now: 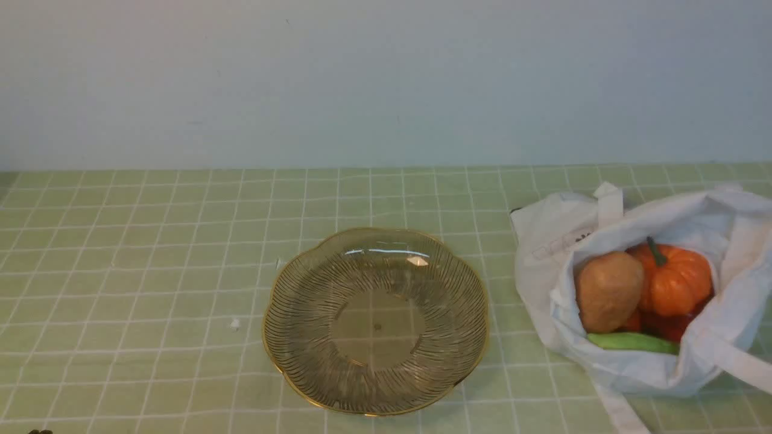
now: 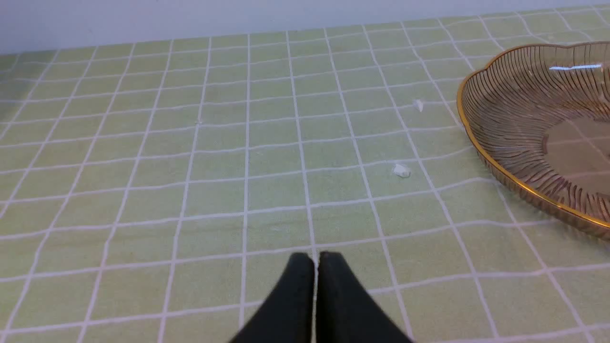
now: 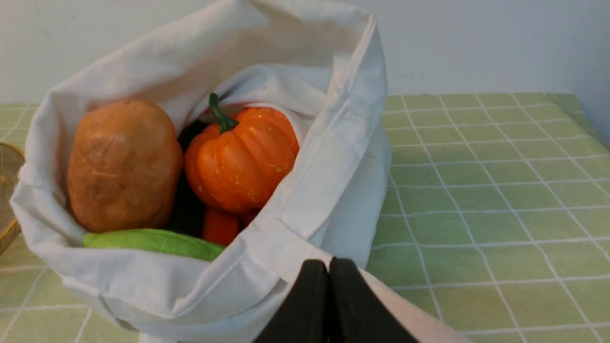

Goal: Take vegetables from bag on green coffee tablecloth place on plate.
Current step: 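Reach into the bag and grasp the item inside with the right gripper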

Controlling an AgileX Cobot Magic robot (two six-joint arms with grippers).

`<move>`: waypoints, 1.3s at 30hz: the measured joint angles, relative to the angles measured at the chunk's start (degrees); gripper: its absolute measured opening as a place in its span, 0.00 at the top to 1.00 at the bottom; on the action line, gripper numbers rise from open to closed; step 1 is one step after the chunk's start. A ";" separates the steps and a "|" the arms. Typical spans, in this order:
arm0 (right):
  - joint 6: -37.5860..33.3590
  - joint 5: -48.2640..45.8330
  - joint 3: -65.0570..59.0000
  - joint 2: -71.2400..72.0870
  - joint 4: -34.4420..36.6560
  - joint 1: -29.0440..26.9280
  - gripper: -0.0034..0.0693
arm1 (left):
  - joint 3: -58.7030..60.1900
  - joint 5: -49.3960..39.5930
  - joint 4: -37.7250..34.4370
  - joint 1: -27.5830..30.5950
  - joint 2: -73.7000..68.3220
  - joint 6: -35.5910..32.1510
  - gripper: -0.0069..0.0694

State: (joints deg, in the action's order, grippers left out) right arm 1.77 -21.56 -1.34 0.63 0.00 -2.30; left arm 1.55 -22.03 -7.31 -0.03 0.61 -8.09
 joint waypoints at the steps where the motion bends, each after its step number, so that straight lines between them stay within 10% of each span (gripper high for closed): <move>1: 0.00 0.00 0.00 0.00 0.00 0.00 0.97 | 0.00 0.00 0.00 0.00 0.00 0.00 0.92; 31: 0.00 0.06 0.00 0.00 0.00 0.00 0.97 | 0.00 0.00 0.00 0.00 0.00 0.00 0.92; 39: 4.41 16.07 -0.29 0.00 19.91 0.00 0.97 | 0.00 0.00 0.00 0.00 0.00 0.00 0.92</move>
State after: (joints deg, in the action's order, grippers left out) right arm 6.18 -5.50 -1.63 0.63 19.91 -2.30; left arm 1.55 -22.03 -7.31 -0.03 0.61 -8.09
